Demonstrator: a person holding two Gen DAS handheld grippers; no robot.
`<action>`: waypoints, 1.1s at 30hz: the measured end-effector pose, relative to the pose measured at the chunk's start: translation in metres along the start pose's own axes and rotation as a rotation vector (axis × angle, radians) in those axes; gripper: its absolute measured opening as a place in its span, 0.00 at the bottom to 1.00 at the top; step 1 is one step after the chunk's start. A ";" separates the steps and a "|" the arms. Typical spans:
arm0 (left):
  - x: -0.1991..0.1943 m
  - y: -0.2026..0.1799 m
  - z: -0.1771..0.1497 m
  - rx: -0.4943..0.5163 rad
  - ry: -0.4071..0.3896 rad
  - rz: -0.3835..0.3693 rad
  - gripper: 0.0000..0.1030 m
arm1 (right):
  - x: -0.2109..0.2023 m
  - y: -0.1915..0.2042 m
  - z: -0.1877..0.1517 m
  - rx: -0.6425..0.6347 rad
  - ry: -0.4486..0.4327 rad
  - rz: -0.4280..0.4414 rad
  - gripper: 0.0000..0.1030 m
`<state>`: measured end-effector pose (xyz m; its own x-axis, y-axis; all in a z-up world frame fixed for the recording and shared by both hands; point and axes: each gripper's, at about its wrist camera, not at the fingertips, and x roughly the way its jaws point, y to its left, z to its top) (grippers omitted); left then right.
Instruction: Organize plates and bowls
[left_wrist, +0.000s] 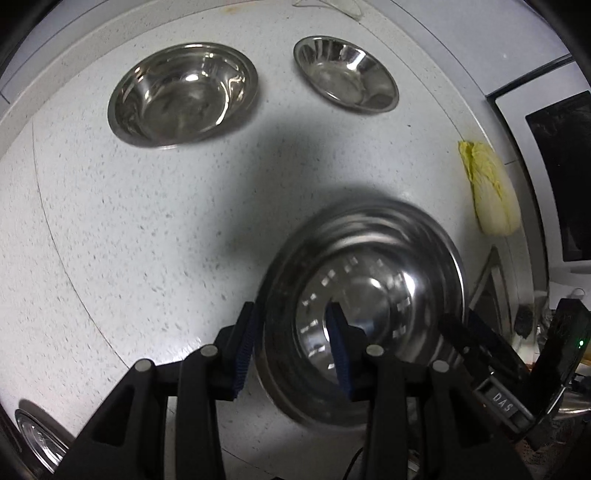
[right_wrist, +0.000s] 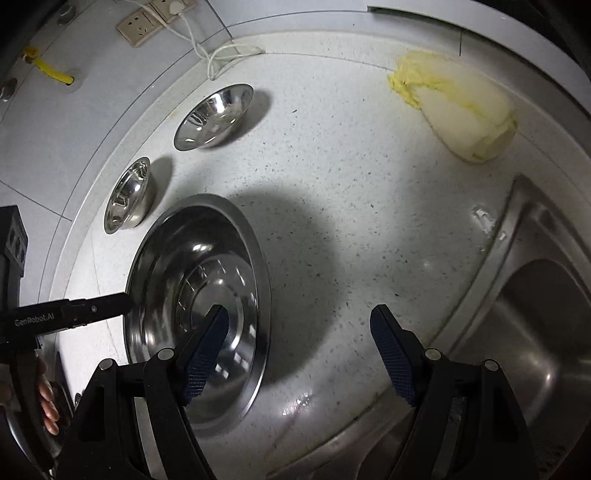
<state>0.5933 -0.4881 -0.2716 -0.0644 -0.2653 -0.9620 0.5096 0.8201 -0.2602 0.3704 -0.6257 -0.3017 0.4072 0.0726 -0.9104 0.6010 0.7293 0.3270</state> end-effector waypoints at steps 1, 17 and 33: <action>0.001 0.001 0.001 -0.006 0.002 0.001 0.36 | 0.003 0.000 0.000 0.007 0.005 0.004 0.72; 0.031 0.013 -0.008 -0.005 0.036 -0.006 0.10 | 0.017 -0.007 -0.018 0.083 0.066 0.060 0.08; -0.071 0.148 -0.068 -0.179 -0.141 0.176 0.11 | 0.031 0.172 -0.026 -0.316 0.107 0.115 0.10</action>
<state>0.6149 -0.3139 -0.2474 0.1379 -0.1689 -0.9759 0.3422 0.9328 -0.1131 0.4688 -0.4803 -0.2805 0.3750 0.2252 -0.8992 0.3064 0.8854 0.3496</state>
